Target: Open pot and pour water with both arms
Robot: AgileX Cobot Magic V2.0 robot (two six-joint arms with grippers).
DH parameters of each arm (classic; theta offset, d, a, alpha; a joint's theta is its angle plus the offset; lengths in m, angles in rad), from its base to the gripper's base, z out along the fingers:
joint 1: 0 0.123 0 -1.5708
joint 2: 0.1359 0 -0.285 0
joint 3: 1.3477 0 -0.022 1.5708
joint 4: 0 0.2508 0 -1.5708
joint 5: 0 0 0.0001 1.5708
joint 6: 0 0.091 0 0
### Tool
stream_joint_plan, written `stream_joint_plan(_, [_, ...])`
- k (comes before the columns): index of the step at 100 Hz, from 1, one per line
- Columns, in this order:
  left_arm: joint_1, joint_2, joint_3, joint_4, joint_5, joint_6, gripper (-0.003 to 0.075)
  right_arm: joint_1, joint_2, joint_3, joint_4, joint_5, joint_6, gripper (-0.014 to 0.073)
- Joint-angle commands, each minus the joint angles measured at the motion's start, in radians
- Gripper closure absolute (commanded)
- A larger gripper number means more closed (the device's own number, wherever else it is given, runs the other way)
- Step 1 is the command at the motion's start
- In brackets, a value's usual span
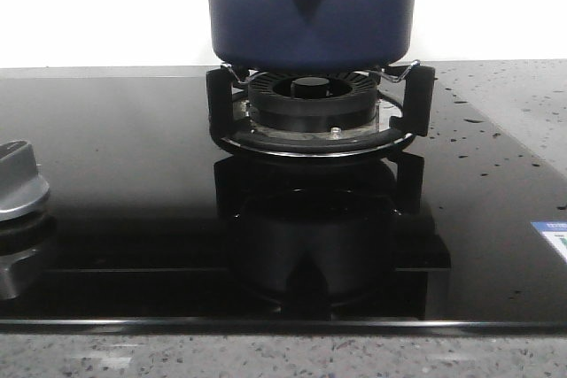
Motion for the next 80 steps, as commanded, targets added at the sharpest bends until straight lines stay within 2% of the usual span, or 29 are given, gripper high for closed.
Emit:
stream_joint_plan(1, [0.020, -0.086, -0.039, -0.101, 0.027, -0.028, 0.0513, -0.003, 0.019, 0.047, -0.022, -0.198, 0.005, -0.0043])
stream_joint_plan(25, [0.035, -0.155, -0.039, -0.084, 0.033, -0.046, 0.0513, -0.003, 0.032, 0.229, 0.006, -0.402, 0.062, -0.0043])
stream_joint_plan(49, [0.035, -0.160, -0.039, -0.080, 0.037, -0.046, 0.0513, -0.003, 0.220, 0.238, 0.034, -0.545, 0.062, -0.0043])
stream_joint_plan(62, [0.035, -0.160, -0.039, -0.075, 0.046, -0.046, 0.0513, -0.003, 0.353, 0.236, 0.103, -0.624, 0.062, -0.0043])
stream_joint_plan(80, [0.035, -0.160, -0.039, -0.069, 0.049, -0.046, 0.0513, 0.010, 0.460, 0.234, 0.105, -0.696, 0.062, -0.0043])
